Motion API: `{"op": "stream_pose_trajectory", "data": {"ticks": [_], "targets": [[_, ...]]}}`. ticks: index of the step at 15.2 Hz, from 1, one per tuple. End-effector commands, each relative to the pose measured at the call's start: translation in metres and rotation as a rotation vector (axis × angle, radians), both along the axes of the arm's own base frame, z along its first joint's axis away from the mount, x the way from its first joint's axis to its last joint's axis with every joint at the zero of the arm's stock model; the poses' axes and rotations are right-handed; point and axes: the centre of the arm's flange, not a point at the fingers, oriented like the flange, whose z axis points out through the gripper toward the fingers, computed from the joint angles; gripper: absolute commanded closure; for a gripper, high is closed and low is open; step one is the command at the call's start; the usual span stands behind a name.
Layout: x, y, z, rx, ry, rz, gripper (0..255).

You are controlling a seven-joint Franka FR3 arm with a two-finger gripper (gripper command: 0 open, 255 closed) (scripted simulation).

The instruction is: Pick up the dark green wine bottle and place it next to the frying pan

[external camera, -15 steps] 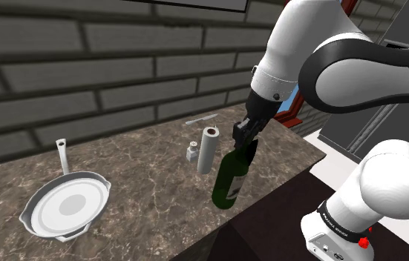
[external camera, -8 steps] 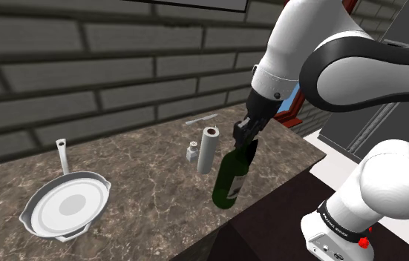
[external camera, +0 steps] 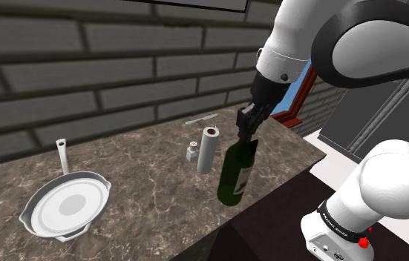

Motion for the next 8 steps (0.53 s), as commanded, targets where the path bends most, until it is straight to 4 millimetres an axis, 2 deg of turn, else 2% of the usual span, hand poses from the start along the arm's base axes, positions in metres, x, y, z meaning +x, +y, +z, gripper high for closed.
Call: {"op": "stream_pose_trajectory", "data": {"ticks": [1, 8], "targets": [[0.000, 0.000, 0.012, 0.000, 0.000, 0.000, 255], [0.000, 0.000, 0.049, 0.000, 0.000, 0.000, 255]]}}
